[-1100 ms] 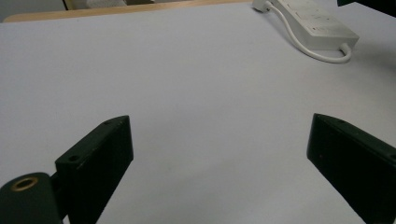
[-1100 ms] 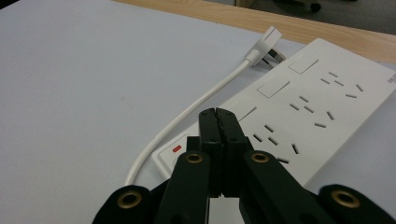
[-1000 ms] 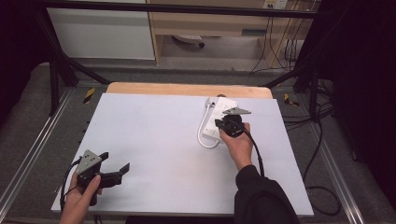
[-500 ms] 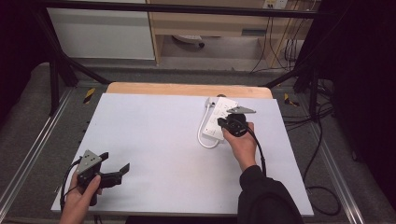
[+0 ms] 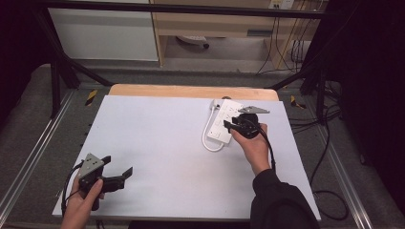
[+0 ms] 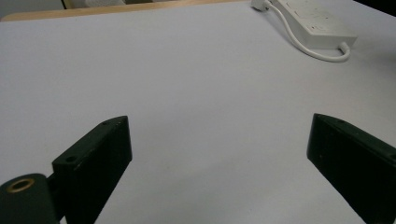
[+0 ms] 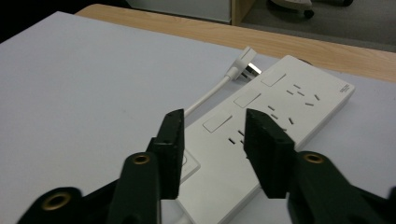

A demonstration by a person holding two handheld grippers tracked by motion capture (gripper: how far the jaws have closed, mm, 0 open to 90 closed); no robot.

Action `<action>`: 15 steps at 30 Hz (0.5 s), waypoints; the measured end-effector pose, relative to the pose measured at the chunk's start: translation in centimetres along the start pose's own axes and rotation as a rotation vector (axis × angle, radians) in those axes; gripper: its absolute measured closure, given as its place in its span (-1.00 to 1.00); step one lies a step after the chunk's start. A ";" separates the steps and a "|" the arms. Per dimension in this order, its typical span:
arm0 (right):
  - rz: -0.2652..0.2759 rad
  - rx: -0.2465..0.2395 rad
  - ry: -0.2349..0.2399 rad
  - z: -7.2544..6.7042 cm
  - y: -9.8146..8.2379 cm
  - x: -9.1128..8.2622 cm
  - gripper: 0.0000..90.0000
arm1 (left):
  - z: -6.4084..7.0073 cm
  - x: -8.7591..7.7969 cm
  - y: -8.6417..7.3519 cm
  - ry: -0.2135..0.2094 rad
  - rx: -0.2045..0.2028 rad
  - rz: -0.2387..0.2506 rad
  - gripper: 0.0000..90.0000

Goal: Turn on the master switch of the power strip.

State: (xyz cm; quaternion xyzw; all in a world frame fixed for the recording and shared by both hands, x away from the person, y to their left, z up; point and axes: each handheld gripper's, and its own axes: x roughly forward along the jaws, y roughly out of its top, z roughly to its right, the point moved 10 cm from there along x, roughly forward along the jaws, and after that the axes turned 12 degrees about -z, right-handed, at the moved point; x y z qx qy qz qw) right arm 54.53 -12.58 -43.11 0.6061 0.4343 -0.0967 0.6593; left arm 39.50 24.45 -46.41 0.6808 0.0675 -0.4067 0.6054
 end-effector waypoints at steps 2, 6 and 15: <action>0.005 0.010 -0.001 0.1 0.2 -0.3 -0.01 | 0.0 0.0 0.0 0.001 0.000 -0.001 -0.85; 0.016 0.027 -0.013 0.4 0.6 -0.9 -0.23 | 0.0 0.0 0.0 0.001 -0.001 -0.001 -0.85; 0.035 0.036 -0.014 0.4 1.2 -2.0 -0.57 | 0.0 0.0 -0.1 0.000 -0.002 -0.003 -0.85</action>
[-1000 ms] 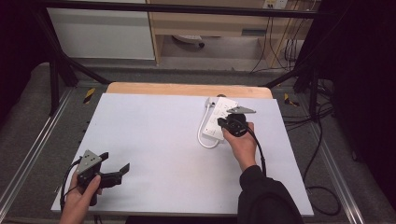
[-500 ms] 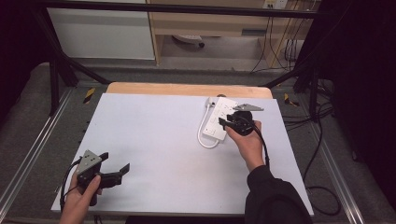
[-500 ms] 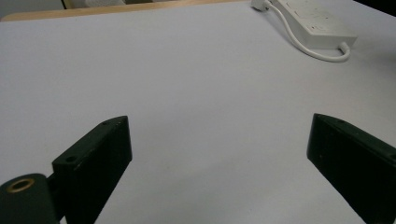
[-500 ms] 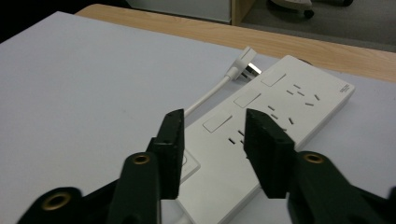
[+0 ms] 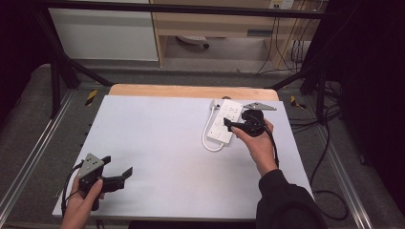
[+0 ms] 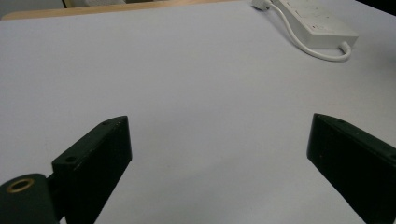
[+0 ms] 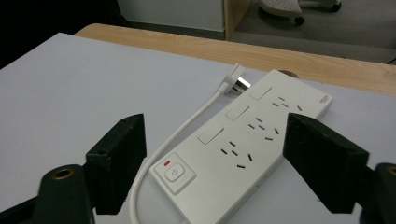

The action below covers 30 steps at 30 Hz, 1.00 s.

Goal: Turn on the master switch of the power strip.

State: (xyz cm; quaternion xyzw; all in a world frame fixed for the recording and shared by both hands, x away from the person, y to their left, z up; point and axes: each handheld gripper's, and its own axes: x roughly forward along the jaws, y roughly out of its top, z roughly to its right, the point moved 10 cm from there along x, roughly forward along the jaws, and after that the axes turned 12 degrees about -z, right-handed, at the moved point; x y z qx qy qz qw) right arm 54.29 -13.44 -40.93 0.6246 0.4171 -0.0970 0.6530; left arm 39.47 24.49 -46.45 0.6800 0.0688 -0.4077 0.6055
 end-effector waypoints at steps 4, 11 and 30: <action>0.006 0.010 0.013 0.0 0.1 -0.2 -0.74 | 0.0 0.0 0.0 -0.001 0.000 0.001 -0.85; 0.019 0.003 -0.019 0.3 0.0 -0.5 -0.82 | 0.0 0.0 0.0 -0.001 0.000 0.000 -0.85; 0.046 -0.033 -0.012 1.4 -1.3 -3.7 -0.88 | 0.0 0.0 -0.1 0.001 -0.001 -0.002 -0.86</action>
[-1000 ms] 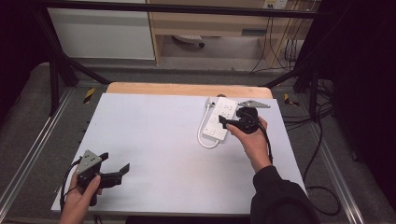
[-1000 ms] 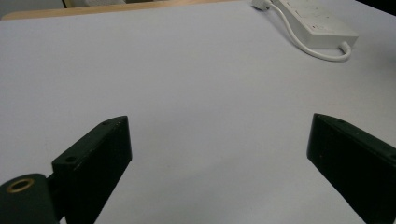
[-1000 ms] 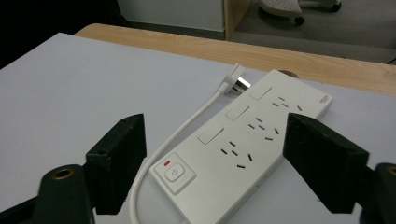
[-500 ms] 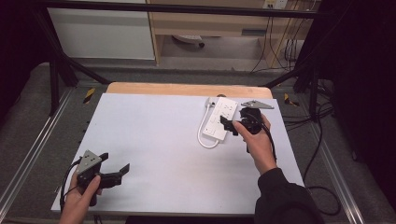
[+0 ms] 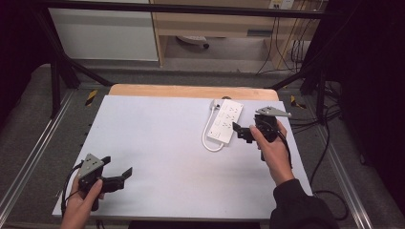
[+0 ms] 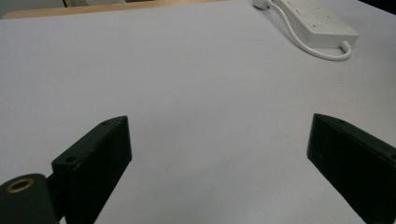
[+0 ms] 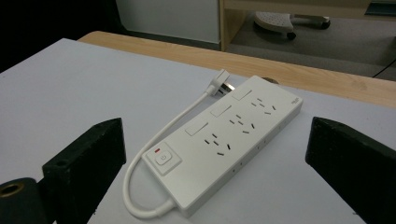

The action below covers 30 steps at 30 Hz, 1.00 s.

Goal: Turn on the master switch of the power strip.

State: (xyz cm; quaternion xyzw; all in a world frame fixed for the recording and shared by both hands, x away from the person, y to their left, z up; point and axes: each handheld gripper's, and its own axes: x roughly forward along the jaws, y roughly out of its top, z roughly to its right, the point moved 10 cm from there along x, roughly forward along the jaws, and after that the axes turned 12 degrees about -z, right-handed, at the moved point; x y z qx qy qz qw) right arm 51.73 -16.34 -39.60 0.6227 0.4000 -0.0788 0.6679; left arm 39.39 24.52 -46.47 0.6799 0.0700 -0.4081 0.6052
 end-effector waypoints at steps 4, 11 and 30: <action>0.005 0.004 0.007 0.3 -0.5 -0.5 -0.90 | 0.0 0.0 0.0 -0.001 -0.002 0.000 -0.86; 0.030 -0.005 -0.002 0.9 -1.0 -1.9 -0.89 | 0.0 0.0 0.0 -0.002 -0.003 0.001 -0.86; 0.059 -0.029 -0.004 1.5 -3.4 -4.7 -0.86 | -0.1 -0.1 0.0 0.002 -0.002 0.004 -0.86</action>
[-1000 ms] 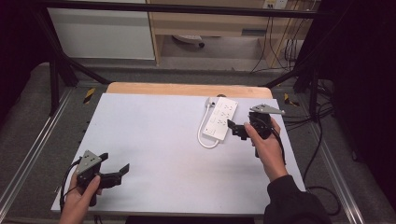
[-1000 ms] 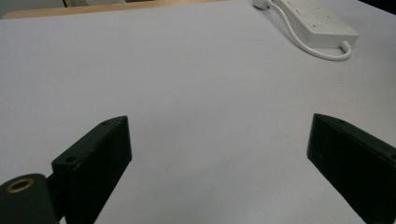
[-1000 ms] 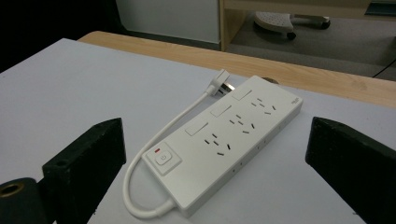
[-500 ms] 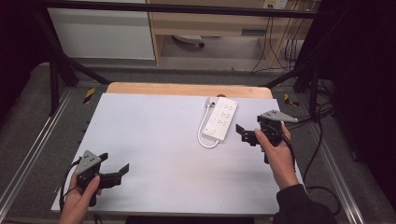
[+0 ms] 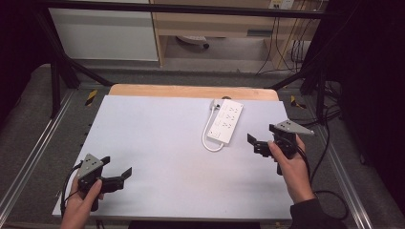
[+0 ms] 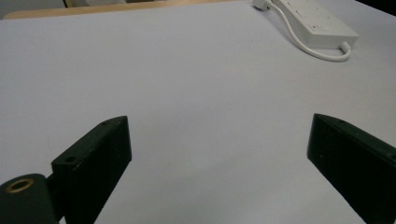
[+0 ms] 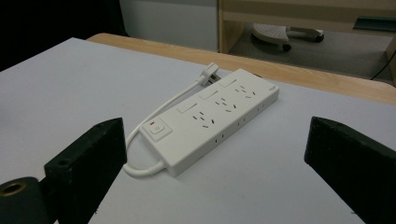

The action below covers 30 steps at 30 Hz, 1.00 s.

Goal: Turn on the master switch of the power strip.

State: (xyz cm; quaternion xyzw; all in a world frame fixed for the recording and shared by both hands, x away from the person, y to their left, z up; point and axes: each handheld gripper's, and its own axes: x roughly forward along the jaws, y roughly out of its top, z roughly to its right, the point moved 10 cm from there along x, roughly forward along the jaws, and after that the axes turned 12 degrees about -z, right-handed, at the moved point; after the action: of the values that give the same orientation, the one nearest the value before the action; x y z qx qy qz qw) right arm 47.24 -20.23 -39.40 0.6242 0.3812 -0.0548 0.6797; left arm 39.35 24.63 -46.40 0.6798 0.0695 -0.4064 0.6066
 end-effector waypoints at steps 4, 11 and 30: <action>0.014 0.003 -0.010 0.2 -0.3 -0.4 -0.86 | 0.0 0.0 0.0 0.000 0.000 0.001 -0.86; 0.032 -0.010 -0.036 0.8 -1.1 -1.1 -0.86 | -0.1 -0.1 0.0 0.001 -0.005 0.003 -0.86; 0.031 0.025 -0.057 2.1 -4.6 -2.2 -0.89 | -0.1 -0.1 0.0 0.003 -0.003 0.000 -0.86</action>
State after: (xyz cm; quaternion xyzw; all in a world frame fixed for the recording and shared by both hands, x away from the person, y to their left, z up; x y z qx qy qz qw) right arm 44.09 -24.01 -41.97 0.6365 0.3513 -0.0667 0.6834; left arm 39.31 24.72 -46.38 0.6795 0.0707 -0.4053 0.6075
